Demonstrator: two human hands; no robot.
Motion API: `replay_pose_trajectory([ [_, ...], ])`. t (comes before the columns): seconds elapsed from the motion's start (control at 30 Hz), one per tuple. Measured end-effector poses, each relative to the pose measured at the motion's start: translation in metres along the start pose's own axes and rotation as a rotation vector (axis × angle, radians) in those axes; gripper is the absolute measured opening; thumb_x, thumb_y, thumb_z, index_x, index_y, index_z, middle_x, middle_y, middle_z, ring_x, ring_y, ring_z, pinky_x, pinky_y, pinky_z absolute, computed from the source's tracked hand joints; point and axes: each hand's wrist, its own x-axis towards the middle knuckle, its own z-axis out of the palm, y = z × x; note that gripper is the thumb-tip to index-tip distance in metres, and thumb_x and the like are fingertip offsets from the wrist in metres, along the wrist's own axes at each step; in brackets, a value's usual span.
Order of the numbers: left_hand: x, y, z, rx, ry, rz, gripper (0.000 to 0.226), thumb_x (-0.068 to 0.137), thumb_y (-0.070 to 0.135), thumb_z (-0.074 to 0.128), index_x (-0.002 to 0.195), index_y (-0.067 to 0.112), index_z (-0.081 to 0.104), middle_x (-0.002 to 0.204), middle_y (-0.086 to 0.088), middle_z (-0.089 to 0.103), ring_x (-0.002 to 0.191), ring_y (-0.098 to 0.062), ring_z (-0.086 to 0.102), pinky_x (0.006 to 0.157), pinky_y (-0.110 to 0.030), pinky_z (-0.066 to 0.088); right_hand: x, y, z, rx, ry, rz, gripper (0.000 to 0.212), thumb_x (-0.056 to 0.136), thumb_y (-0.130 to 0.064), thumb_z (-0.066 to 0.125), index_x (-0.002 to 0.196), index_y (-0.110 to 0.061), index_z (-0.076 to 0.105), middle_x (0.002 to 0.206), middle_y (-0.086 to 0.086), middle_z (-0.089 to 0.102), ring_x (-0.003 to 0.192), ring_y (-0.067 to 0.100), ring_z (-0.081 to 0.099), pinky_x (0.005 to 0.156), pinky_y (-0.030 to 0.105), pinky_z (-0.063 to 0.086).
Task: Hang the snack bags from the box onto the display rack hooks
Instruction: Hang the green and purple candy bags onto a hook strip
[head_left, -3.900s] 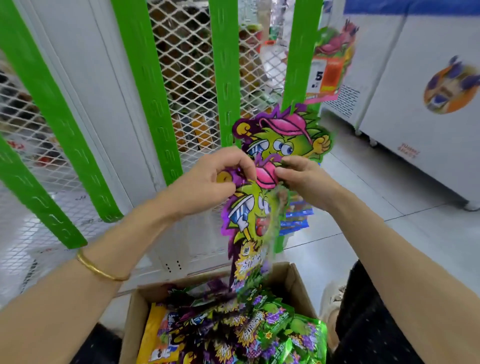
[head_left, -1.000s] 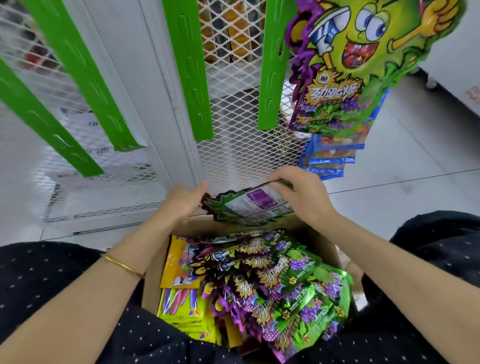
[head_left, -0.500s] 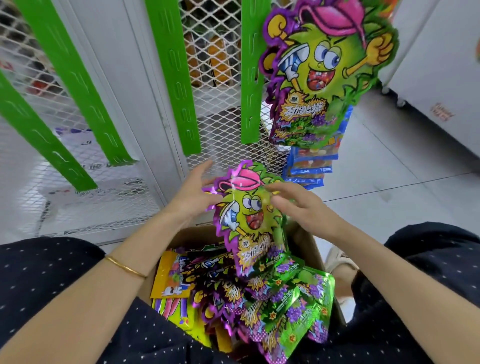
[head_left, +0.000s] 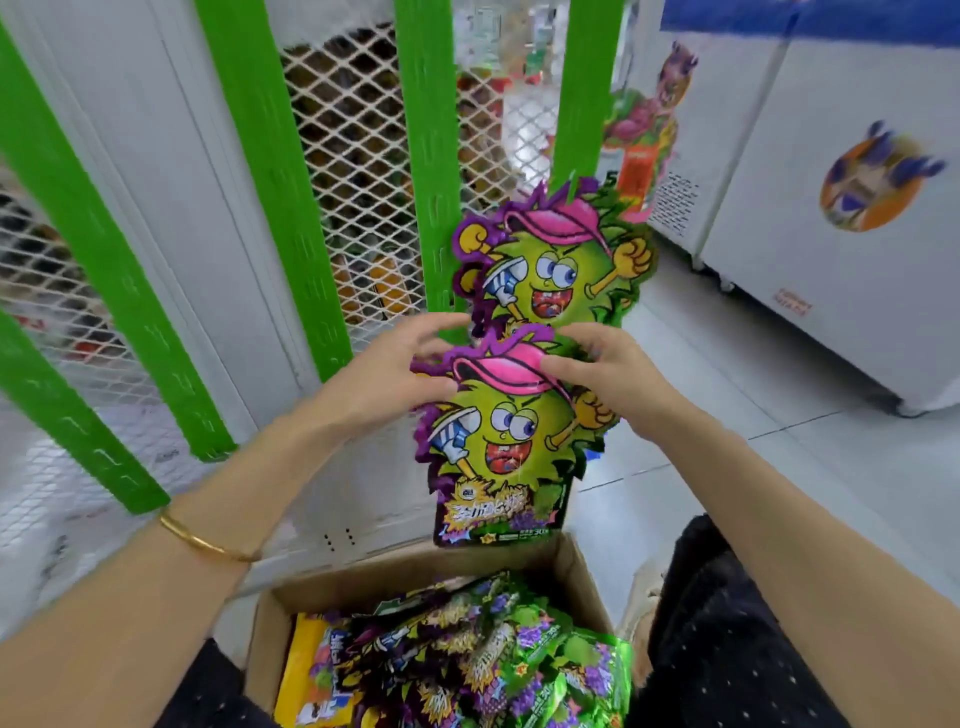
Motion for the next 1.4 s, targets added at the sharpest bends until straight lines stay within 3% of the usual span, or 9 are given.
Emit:
replay_pose_trajectory([
  [0.07, 0.020, 0.037, -0.013, 0.035, 0.020, 0.076, 0.060, 0.084, 0.017, 0.066, 0.137, 0.028, 0.040, 0.126, 0.013, 0.055, 0.106, 0.006, 0.055, 0.089, -0.013, 0.045, 0.006, -0.019, -0.023, -0.017, 0.051, -0.037, 0.027, 0.085, -0.017, 0.067, 0.109, -0.025, 0.058, 0.091, -0.014, 0.059, 0.087, 0.004, 0.059, 0.074, 0.011, 0.048],
  [0.17, 0.060, 0.089, -0.023, 0.080, 0.229, 0.223, 0.055, 0.087, 0.020, 0.063, 0.138, 0.020, 0.040, 0.129, 0.011, 0.051, 0.114, -0.001, 0.050, 0.089, -0.010, 0.038, 0.023, -0.036, -0.057, -0.052, 0.130, -0.078, 0.008, 0.083, -0.021, 0.069, 0.089, -0.024, 0.065, 0.084, -0.004, 0.063, 0.080, 0.015, 0.061, 0.076, 0.034, 0.052],
  [0.23, 0.088, 0.112, -0.024, 0.106, 0.334, 0.280, 0.051, 0.089, 0.016, 0.060, 0.136, 0.011, 0.041, 0.129, 0.001, 0.052, 0.113, -0.008, 0.051, 0.092, -0.015, 0.041, 0.033, -0.048, -0.074, -0.109, 0.194, -0.108, 0.015, 0.081, -0.028, 0.069, 0.094, -0.022, 0.066, 0.091, 0.000, 0.067, 0.086, 0.021, 0.063, 0.081, 0.044, 0.051],
  [0.4, 0.132, 0.137, -0.018, 0.115, 0.426, 0.273, 0.041, 0.091, 0.015, 0.055, 0.129, 0.005, 0.045, 0.112, -0.005, 0.057, 0.101, -0.016, 0.056, 0.096, -0.032, 0.046, 0.057, -0.076, -0.092, -0.269, 0.329, -0.226, 0.034, 0.073, -0.051, 0.058, 0.097, -0.028, 0.063, 0.088, -0.004, 0.066, 0.088, 0.025, 0.062, 0.081, 0.052, 0.050],
  [0.5, 0.147, 0.146, -0.020, 0.102, 0.455, 0.234, 0.036, 0.090, 0.023, 0.057, 0.121, 0.007, 0.051, 0.103, -0.005, 0.060, 0.096, -0.020, 0.059, 0.092, -0.036, 0.047, 0.071, -0.087, -0.097, -0.379, 0.419, -0.263, 0.034, 0.082, -0.044, 0.059, 0.110, -0.025, 0.064, 0.094, -0.010, 0.061, 0.093, 0.020, 0.059, 0.083, 0.046, 0.049],
  [0.67, 0.161, 0.158, -0.024, 0.202, 0.375, 0.187, 0.035, 0.093, 0.033, 0.053, 0.104, 0.002, 0.064, 0.107, -0.017, 0.065, 0.096, -0.025, 0.059, 0.088, -0.035, 0.044, 0.093, -0.093, -0.098, -0.498, 0.547, -0.302, 0.028, 0.090, -0.040, 0.054, 0.113, -0.026, 0.063, 0.103, -0.002, 0.068, 0.094, 0.021, 0.060, 0.078, 0.039, 0.049],
  [0.8, 0.165, 0.164, -0.021, 0.210, 0.356, 0.160, 0.037, 0.093, 0.031, 0.054, 0.062, 0.011, 0.047, 0.061, -0.006, 0.045, 0.059, -0.017, 0.040, 0.061, -0.031, 0.029, 0.100, -0.091, -0.101, -0.536, 0.574, -0.323, 0.023, 0.092, -0.036, 0.052, 0.106, -0.021, 0.063, 0.100, 0.000, 0.064, 0.088, 0.020, 0.056, 0.073, 0.039, 0.048],
  [1.1, 0.168, 0.162, -0.019, 0.158, 0.286, 0.142, 0.024, 0.098, 0.031, 0.044, 0.087, 0.011, 0.049, 0.085, -0.009, 0.049, 0.078, -0.017, 0.045, 0.063, -0.030, 0.030, 0.099, -0.091, -0.097, -0.625, 0.620, -0.318, 0.024, 0.093, -0.038, 0.051, 0.105, -0.020, 0.060, 0.096, 0.000, 0.067, 0.089, 0.025, 0.060, 0.070, 0.035, 0.044],
  [1.4, 0.165, 0.154, -0.023, 0.055, 0.320, 0.146, 0.031, 0.096, 0.031, 0.049, 0.070, 0.015, 0.043, 0.070, -0.007, 0.045, 0.065, -0.017, 0.044, 0.063, -0.030, 0.034, 0.094, -0.085, -0.092, -0.662, 0.482, -0.314, 0.023, 0.092, -0.034, 0.054, 0.104, -0.015, 0.059, 0.091, -0.002, 0.064, 0.087, 0.025, 0.059, 0.064, 0.032, 0.043],
])
